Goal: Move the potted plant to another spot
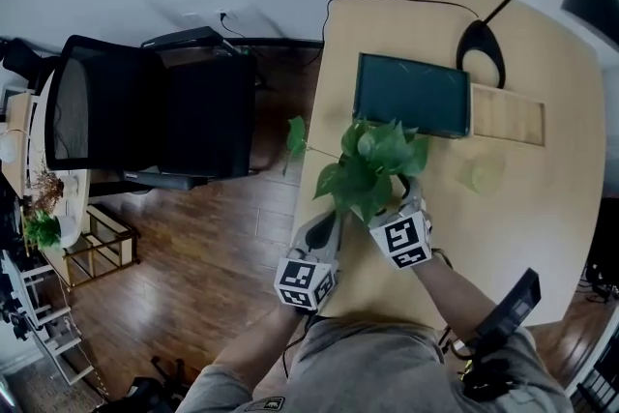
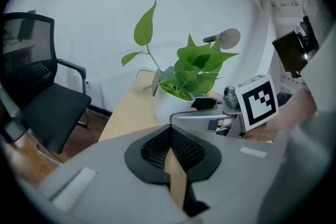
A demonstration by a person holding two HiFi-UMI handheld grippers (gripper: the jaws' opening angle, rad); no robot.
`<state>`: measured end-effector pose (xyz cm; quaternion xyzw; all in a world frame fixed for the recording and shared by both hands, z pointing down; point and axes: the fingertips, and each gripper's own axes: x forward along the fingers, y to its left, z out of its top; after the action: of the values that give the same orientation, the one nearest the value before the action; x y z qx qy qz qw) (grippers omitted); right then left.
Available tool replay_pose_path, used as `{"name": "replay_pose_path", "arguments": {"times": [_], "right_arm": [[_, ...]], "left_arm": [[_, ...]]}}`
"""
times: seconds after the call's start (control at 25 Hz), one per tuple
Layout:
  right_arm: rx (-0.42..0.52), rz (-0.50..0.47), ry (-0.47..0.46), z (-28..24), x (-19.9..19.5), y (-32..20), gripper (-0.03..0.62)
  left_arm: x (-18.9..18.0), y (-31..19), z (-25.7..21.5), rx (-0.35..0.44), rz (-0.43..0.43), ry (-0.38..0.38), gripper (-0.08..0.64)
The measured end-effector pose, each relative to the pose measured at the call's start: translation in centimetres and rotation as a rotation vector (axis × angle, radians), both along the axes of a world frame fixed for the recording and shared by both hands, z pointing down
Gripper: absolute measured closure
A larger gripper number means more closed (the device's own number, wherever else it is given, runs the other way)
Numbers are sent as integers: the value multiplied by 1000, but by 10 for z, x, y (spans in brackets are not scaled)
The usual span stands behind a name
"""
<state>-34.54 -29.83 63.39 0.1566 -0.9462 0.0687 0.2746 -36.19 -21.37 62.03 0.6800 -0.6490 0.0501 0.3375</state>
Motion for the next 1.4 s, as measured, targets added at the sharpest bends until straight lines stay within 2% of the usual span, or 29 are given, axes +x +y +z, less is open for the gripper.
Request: {"name": "replay_pose_path", "arguments": {"times": [0.32,0.44,0.84,0.96,1.16,1.4], "right_arm": [[34,18,-20,7,-21,-17,83],[34,16,-42,8,-23,-17,120],[29,12,-65,3,-16,-7,129],[28,13,-80,-4,-7,3,130],[48,48,-119,-19,13,10,130],[96,120,-147,-61,59,19,130]], "left_arm": [[-9,-6,4,-5,10,-12,566],[-10,-10,7,-1,9,-25,566],[-2,-16,-2,25,33,-38,566],[5,-12,-8,32,45,-45,566],[20,-10,-20,88,80,-83,566],[61,0,-56,138,146,-71,566]]}}
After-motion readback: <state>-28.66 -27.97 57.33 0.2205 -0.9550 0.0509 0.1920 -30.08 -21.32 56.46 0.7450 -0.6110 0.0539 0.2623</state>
